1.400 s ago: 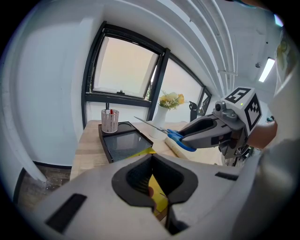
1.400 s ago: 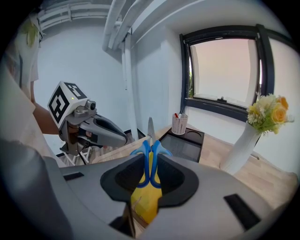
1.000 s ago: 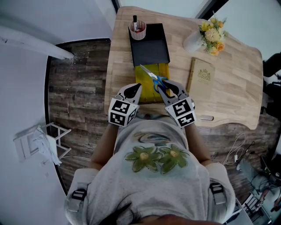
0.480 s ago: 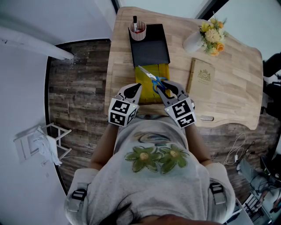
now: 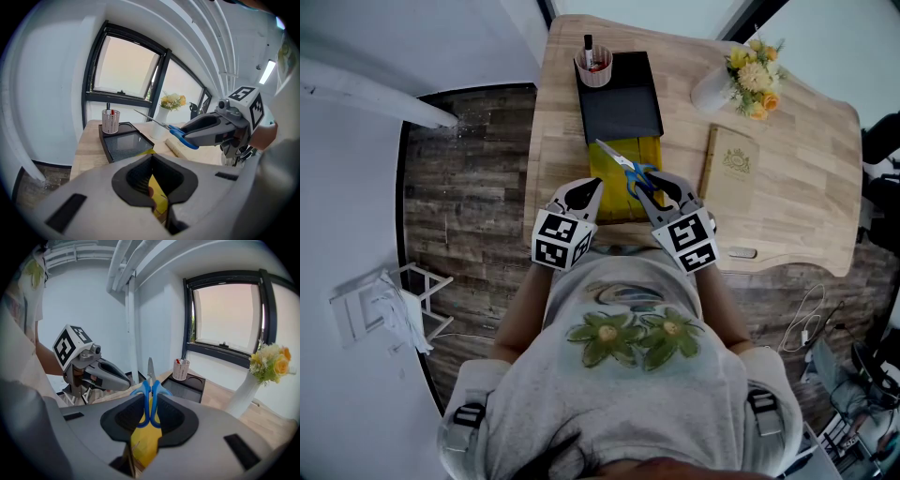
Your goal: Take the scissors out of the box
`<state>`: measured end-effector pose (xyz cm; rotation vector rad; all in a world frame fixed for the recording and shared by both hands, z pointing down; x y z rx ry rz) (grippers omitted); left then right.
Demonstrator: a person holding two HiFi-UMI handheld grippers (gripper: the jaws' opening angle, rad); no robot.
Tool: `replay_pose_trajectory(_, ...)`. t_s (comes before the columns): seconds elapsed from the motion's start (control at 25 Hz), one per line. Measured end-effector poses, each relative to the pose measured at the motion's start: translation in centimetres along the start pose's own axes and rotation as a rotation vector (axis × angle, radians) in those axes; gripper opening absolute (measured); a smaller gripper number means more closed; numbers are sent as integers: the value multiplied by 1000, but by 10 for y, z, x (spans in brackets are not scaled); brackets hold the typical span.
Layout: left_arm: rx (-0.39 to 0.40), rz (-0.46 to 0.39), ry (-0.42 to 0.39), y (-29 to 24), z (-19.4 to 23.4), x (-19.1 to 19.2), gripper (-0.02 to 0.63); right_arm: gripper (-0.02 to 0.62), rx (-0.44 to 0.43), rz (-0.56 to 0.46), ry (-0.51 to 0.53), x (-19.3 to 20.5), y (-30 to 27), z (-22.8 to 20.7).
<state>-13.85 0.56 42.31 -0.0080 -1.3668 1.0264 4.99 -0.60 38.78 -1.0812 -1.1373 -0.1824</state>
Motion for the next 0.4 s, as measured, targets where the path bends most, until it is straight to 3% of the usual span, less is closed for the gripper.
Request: replay_pose_trajectory(0.4, -1, 2, 2, 0, 1, 1, 6, 87, 1, 6, 2, 1, -1, 0)
Point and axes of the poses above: the fingertips, and each gripper's own axes: y backward along the fingers, z to its left, x out of its underside, the point moved 10 cm from there along y, backward along the fingers, and after that the axes turned 1 degree about y, right-handed, at the moved point
